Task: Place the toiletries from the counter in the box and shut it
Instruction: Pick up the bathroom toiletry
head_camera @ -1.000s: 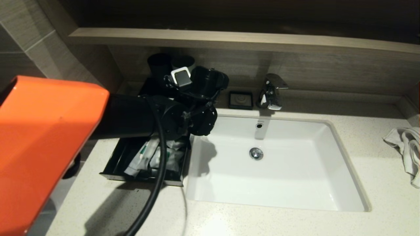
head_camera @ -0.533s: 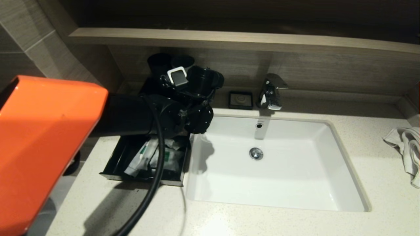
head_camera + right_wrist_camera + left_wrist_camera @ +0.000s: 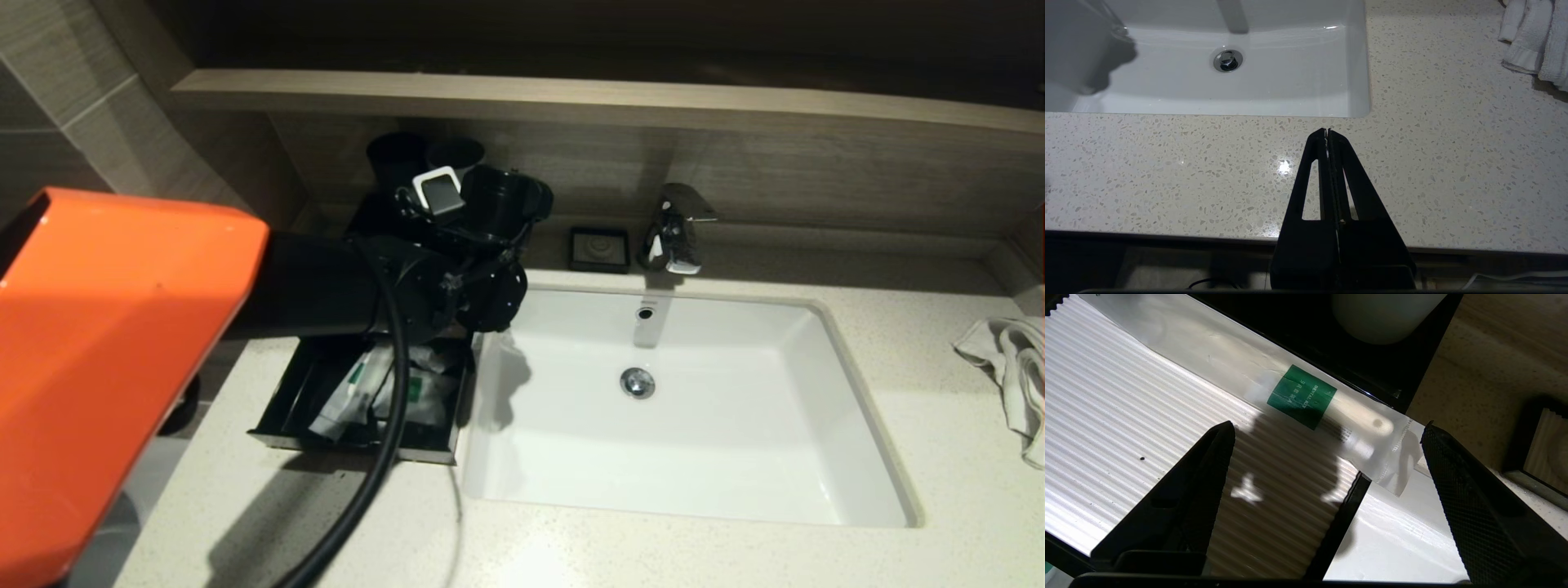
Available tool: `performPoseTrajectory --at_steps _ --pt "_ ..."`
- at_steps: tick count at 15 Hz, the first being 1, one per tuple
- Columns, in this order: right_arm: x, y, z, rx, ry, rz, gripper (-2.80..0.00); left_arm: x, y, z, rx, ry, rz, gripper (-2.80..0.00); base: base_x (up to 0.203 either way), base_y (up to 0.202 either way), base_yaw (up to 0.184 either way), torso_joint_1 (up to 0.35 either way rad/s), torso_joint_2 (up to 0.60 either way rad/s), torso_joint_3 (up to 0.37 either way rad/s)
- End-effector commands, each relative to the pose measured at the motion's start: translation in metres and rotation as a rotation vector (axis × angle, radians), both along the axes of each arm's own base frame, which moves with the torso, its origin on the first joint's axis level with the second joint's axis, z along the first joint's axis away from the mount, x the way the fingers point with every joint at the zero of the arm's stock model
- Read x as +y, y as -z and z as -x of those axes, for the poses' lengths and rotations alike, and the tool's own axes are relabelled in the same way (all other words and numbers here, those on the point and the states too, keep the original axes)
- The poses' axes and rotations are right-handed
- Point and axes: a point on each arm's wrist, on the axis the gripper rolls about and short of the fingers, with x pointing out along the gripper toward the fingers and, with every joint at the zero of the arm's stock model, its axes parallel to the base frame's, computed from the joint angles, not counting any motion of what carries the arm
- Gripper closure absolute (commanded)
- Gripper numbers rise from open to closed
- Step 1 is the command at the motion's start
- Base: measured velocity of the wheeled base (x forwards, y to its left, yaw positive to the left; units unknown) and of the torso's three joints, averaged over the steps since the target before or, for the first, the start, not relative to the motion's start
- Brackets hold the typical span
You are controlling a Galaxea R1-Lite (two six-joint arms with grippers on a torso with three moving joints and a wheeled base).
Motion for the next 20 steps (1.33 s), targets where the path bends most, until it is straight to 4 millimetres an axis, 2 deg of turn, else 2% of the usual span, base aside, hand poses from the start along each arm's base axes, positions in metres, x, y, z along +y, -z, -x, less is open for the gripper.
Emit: performPoseTrajectory --at_steps 1,11,20 --pt "0.0000 0.0000 -0.0001 0.002 0.000 0.000 0.00 0.0016 0.0034 -0.0038 0.003 -0.014 -0.002 -2.80 0.000 0.000 0.000 0.000 0.00 0.000" --pt "0.0000 0.0000 -0.0001 0.002 0.000 0.000 0.00 0.0041 0.0017 -0.0095 -0.007 -0.026 0.005 -2.80 0.000 0.000 0.000 0.000 0.00 0.000" --pt "0.0000 0.0000 -0.0001 0.002 0.000 0.000 0.00 0.0046 0.0085 -0.0133 0.011 -0.031 -0.015 -2.80 0.000 0.000 0.000 0.000 0.00 0.000"
